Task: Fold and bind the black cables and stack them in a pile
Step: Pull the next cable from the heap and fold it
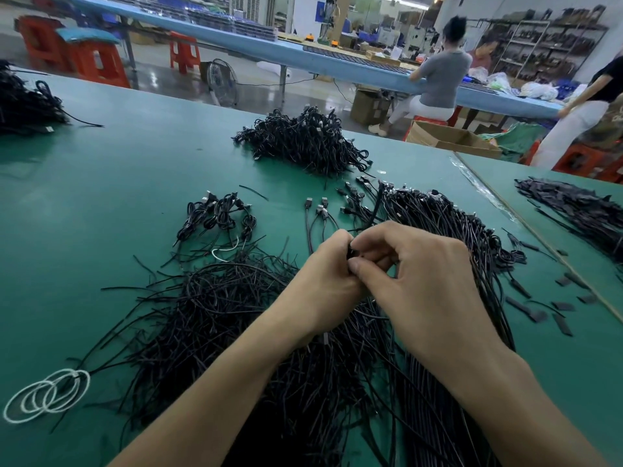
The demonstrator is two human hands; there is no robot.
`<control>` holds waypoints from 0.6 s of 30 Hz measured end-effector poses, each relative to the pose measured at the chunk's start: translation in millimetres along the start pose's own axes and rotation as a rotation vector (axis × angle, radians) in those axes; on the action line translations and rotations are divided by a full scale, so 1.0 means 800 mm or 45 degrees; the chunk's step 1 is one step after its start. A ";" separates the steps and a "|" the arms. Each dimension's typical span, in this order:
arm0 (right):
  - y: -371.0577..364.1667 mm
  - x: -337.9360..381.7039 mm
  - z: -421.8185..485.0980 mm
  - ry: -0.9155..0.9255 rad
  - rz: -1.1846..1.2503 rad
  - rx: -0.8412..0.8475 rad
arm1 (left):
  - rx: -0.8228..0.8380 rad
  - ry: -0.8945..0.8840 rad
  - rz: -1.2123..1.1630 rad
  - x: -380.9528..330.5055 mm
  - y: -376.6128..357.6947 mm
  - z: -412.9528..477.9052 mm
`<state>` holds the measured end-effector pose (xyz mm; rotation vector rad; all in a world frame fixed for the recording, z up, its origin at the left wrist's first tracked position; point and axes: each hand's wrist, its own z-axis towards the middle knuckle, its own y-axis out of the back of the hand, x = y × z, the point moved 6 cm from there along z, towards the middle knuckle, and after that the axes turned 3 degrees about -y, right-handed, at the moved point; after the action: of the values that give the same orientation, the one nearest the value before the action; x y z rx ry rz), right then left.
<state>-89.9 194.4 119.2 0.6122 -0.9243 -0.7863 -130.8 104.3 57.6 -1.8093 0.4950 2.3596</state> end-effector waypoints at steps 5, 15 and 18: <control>-0.004 -0.006 0.005 0.005 -0.102 0.240 | 0.141 -0.073 0.007 -0.008 -0.009 -0.003; -0.008 -0.017 0.006 0.098 -0.315 0.392 | 0.412 0.127 0.094 0.012 -0.020 -0.006; -0.005 -0.025 0.009 0.050 -0.248 0.455 | 0.461 0.158 0.066 0.018 -0.024 -0.006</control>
<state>-104.9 207.1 110.1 1.0389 -0.9866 -0.7843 -124.8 119.3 39.6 -1.7919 0.9268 2.0279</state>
